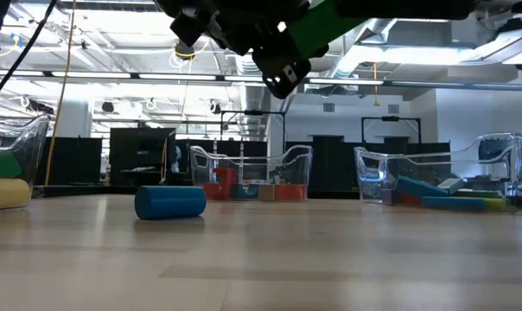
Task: Sort blocks by size
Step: Put the green rectangular block into the right transparent bin
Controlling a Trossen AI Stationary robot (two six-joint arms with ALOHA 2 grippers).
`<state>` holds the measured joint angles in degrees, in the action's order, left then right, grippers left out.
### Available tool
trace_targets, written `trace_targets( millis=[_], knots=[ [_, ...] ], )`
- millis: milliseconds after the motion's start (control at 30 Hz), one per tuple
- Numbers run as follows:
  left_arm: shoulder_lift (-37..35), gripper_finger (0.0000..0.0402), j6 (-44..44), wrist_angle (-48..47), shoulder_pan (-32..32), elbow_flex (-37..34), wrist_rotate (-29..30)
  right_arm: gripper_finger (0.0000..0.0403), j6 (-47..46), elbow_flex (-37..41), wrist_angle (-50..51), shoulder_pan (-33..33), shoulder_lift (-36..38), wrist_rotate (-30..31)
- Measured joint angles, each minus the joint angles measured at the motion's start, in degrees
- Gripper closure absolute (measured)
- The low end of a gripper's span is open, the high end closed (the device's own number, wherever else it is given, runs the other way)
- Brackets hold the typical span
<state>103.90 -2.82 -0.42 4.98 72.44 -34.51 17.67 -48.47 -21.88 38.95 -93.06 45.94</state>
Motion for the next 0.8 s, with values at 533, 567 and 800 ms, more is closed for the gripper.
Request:
trace_targets(
  millis=[533,567,800],
  knots=[
    [-16.5,0.022,6.2,-24.0,-2.8,0.1,8.9,0.0306,-21.6,-6.9,28.2,1.4,0.5,17.8],
    [-17.8,0.022,6.2,-25.8,-2.6,0.1,10.8,0.0306,-24.3,-7.4,31.9,0.9,0.8,17.8],
    [-26.0,0.022,5.2,-38.0,0.2,0.1,26.4,0.0306,-42.1,-8.9,54.3,-2.4,6.1,17.8]
  ],
)
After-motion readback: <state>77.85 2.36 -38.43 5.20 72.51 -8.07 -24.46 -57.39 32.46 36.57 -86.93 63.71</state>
